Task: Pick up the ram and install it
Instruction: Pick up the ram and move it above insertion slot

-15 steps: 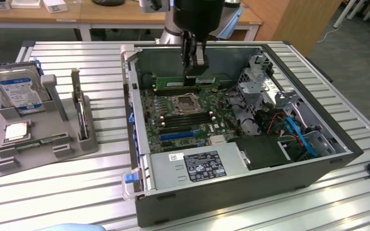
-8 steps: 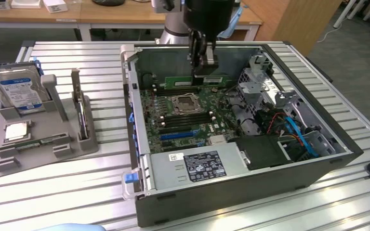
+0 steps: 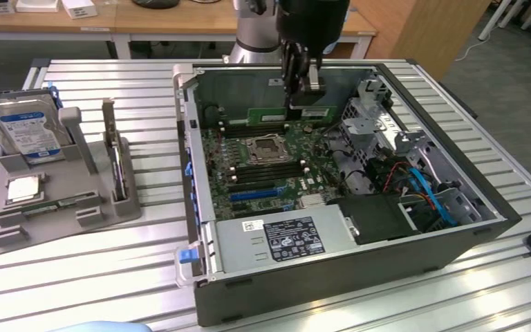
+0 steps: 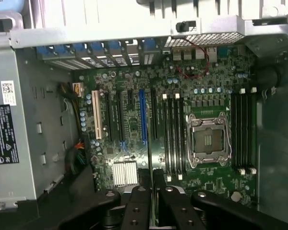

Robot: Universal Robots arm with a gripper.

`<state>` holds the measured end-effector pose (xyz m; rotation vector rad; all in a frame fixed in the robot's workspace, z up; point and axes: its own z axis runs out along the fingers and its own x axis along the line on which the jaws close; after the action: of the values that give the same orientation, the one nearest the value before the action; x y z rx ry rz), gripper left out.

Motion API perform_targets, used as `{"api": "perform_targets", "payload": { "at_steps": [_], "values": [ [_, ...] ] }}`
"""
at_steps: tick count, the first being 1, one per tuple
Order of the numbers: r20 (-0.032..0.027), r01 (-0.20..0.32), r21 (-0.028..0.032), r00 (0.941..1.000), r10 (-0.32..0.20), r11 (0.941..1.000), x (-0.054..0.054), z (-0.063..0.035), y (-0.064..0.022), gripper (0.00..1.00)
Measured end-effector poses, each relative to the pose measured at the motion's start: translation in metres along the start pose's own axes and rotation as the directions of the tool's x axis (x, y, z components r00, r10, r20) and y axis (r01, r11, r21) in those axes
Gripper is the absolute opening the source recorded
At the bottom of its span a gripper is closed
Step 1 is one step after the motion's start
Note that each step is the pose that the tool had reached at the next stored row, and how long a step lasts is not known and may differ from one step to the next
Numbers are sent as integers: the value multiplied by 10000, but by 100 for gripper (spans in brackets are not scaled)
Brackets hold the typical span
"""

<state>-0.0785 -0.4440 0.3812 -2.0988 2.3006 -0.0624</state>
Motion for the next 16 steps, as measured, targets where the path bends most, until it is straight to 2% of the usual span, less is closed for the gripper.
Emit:
{"api": "perform_targets", "payload": {
  "at_steps": [16],
  "values": [
    [1,-1,0,10000,1,10000,-216,6,-159,13]
  ]
}}
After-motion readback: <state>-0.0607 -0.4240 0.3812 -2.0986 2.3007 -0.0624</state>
